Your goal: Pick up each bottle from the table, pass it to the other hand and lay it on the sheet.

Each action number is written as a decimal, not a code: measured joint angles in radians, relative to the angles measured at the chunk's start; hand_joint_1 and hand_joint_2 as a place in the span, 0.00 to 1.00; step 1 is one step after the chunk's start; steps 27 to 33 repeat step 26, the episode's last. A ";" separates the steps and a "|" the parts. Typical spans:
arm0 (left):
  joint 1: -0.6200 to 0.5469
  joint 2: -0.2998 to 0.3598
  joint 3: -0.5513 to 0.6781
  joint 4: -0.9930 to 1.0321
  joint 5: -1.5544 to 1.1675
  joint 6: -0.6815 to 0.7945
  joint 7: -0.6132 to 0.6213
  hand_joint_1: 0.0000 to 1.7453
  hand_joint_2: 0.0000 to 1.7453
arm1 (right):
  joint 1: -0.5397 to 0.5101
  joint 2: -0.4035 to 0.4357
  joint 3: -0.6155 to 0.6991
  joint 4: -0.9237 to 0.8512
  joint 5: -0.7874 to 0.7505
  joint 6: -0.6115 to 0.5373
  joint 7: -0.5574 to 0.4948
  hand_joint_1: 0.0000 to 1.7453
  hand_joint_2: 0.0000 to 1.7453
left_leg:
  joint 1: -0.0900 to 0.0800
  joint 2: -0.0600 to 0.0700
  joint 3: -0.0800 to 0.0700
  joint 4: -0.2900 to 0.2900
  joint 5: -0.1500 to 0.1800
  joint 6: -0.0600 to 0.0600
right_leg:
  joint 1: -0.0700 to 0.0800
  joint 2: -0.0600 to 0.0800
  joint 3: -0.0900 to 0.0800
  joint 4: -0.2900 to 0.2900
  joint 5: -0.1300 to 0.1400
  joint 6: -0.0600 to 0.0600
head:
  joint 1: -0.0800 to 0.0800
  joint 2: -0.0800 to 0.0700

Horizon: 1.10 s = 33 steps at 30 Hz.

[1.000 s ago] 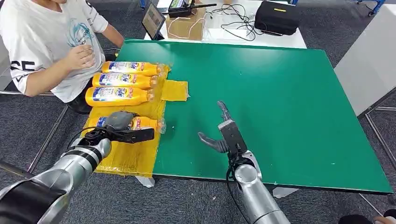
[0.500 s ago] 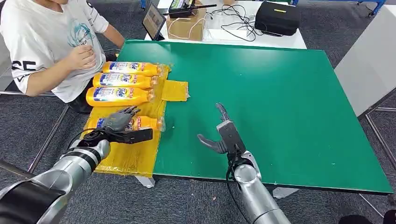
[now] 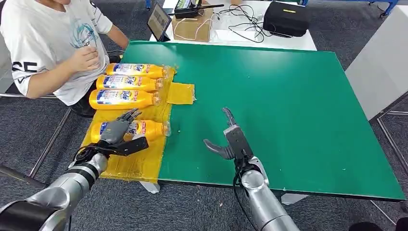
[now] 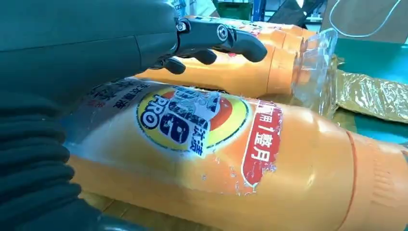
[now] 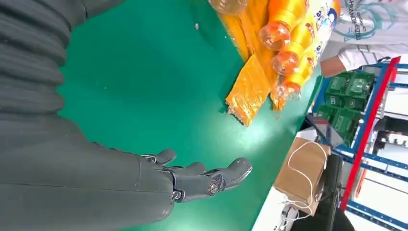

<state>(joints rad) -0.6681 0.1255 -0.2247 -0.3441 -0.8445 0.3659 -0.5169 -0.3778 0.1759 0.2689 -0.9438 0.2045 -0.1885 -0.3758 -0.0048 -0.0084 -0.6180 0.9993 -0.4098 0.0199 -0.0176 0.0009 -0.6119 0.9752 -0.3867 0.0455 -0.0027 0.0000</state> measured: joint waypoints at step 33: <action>0.185 -0.294 0.223 -0.398 0.782 -0.414 -0.163 0.00 1.00 | 0.066 0.064 0.022 -0.098 -0.035 -0.129 -0.074 0.00 1.00 | 0.000 0.000 -0.004 0.001 0.000 0.000 | 0.000 -0.001 -0.004 -0.001 0.000 0.000 | 0.000 0.000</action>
